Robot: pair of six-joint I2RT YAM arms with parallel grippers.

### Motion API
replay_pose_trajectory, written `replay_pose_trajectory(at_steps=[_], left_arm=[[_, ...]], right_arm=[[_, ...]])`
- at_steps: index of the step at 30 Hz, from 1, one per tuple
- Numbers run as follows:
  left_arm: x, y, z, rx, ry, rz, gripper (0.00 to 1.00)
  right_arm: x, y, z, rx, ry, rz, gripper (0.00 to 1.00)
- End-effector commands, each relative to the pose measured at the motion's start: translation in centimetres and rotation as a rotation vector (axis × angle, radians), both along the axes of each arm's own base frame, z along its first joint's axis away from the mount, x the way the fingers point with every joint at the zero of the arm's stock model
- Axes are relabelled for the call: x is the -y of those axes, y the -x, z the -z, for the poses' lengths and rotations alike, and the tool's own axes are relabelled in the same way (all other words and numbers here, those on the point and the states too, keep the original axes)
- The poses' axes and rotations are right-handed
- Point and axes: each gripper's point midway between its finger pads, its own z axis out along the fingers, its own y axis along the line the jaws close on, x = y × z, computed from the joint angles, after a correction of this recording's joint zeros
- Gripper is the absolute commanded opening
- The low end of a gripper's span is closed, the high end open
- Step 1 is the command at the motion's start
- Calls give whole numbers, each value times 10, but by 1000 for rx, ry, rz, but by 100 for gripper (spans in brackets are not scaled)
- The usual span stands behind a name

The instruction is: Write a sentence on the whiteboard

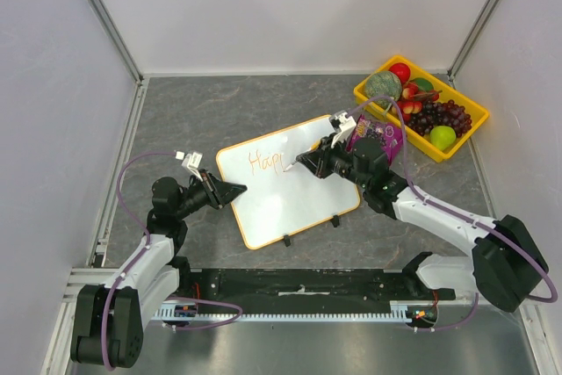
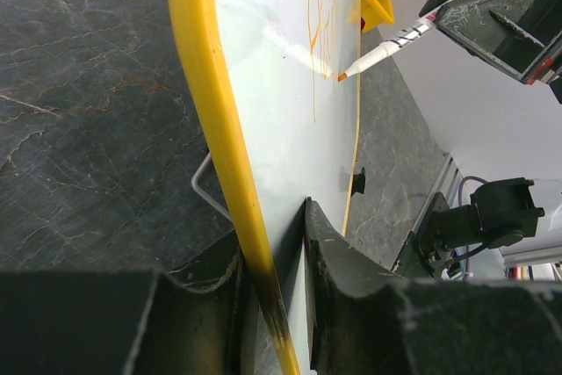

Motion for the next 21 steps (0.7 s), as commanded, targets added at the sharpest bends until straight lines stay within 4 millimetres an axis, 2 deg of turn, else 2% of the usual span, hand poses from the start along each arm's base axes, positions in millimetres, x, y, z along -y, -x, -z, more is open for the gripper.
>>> replay_pose_trajectory(at_steps=[1,6,10,16,21], left_arm=[[0,0,3,60,-49,18,2],[0,0,3,61,-48,18,2],[0,0,3,59,-48,20,2],[0,1,4,56,-48,21,2],[0,1,3,58,-46,22,2]], right_arm=[[6,-1,-3,5,14,18,0],[-2,-5,-44,57,-70,5,0],[-4,-14,-69,94,-127,20,0],[-9,-31,-70,97,-119,46,0],[-11,-40,-53,71,-81,62,0]])
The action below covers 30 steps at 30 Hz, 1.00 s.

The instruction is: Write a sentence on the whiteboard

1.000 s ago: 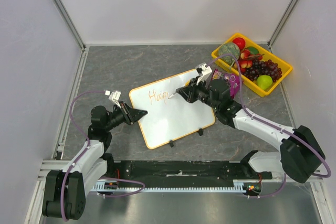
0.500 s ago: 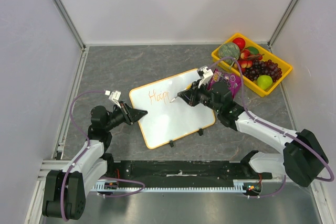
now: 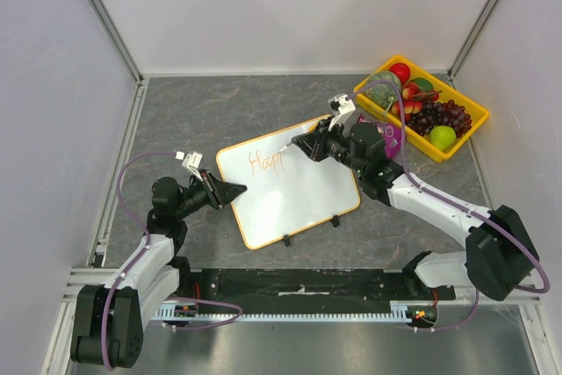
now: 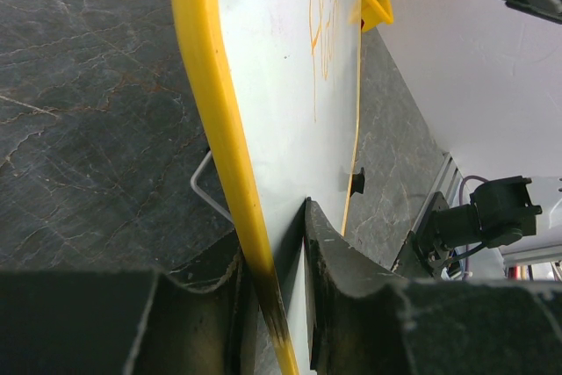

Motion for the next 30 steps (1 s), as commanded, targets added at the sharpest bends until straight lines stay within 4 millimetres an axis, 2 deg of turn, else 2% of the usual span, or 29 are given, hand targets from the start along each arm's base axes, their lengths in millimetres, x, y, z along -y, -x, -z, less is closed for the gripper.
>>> replay_pose_trajectory(at_steps=[1,8,18,25,30], left_arm=[[0,0,4,57,-48,19,2],[-1,0,4,59,-49,16,2],[0,-1,4,58,-48,16,2],[-1,0,5,56,-50,16,2],[0,0,4,56,-49,18,2]], right_arm=[[-1,-13,-4,21,0,31,0],[8,-16,9,9,41,71,0],[22,-19,17,3,95,117,0],[28,-13,26,-8,122,120,0],[26,-5,30,-14,124,83,0]])
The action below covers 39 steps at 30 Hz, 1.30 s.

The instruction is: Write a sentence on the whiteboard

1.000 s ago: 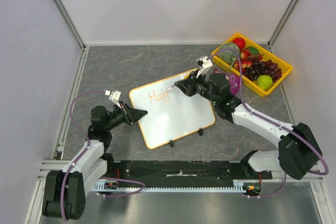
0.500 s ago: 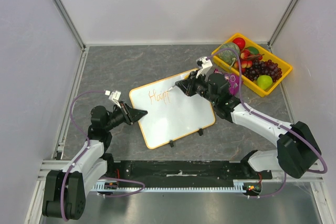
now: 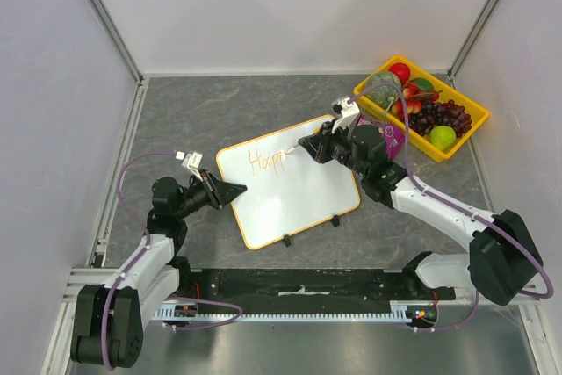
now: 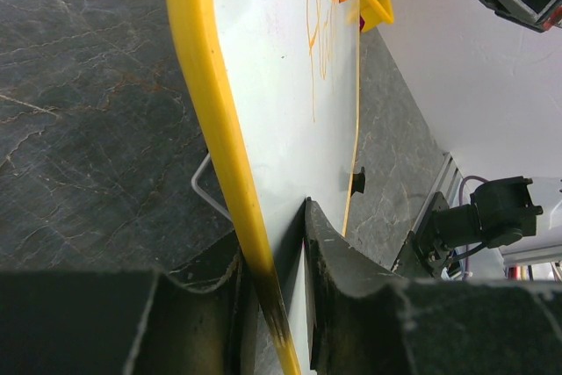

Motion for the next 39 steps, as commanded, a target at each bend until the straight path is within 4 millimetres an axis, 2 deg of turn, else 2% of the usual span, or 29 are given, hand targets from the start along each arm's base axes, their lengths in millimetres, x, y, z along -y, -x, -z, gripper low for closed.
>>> replay_pose_trajectory(at_steps=[1,8,12,19,26,32,39], left_arm=[[0,0,4,54,-49,18,2],[0,0,4,59,-49,18,2],[0,0,3,60,-49,18,2],[0,0,4,57,-48,21,2],[0,0,3,60,-48,19,2],[0,0,4,57,-48,19,2],[0,0,3,59,-48,19,2]], right_arm=[[9,4,12,-8,49,1,0],[-1,10,15,-33,4,-49,0],[-6,9,8,-36,-36,-59,0],[-10,13,-15,-21,-117,-85,0],[8,8,-42,51,-132,-13,0],[14,-2,-40,58,-83,34,0],[12,-12,-25,33,-67,60,0]])
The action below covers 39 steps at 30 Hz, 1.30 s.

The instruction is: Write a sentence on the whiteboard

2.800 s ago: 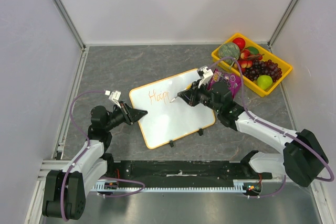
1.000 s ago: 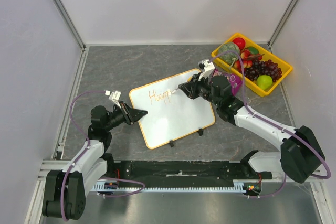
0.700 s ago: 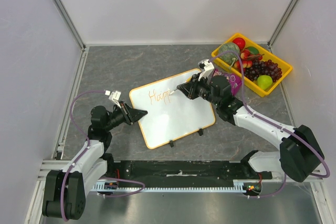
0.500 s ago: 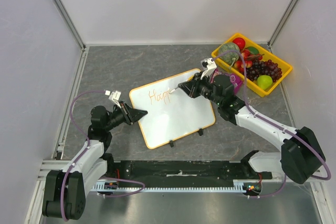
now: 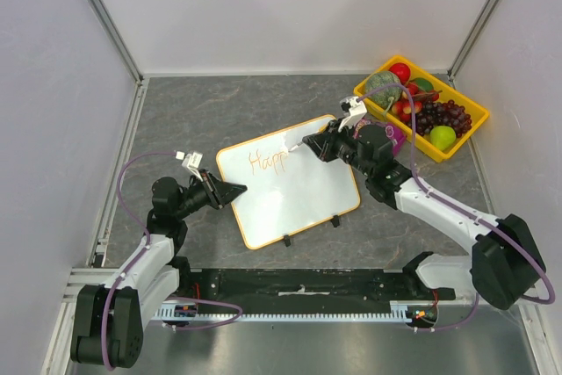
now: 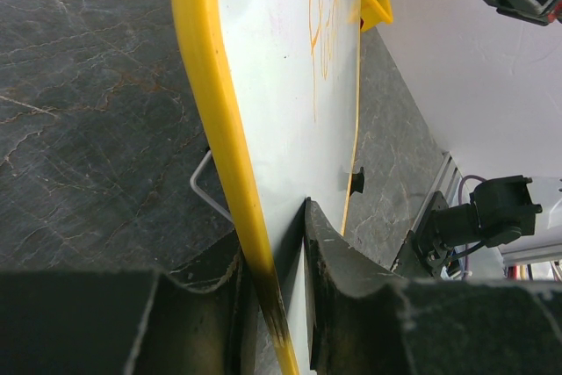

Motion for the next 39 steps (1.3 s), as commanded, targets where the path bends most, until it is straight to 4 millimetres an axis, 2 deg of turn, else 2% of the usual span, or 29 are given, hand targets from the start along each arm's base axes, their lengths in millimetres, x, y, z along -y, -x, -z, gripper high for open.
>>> replay_pose_trajectory(at_steps=[1,12,22,39], left_arm=[[0,0,4,59,-49,17,2],[0,0,4,57,-48,19,2],[0,0,4,58,-48,17,2],[0,0,3,60,-48,19,2]], right_arm=[[2,-13,-15,47,-15,45,0],[5,-18,5,20,8,75,0],[5,-23,1,30,7,83,0],[12,2,35,-21,69,25,0]])
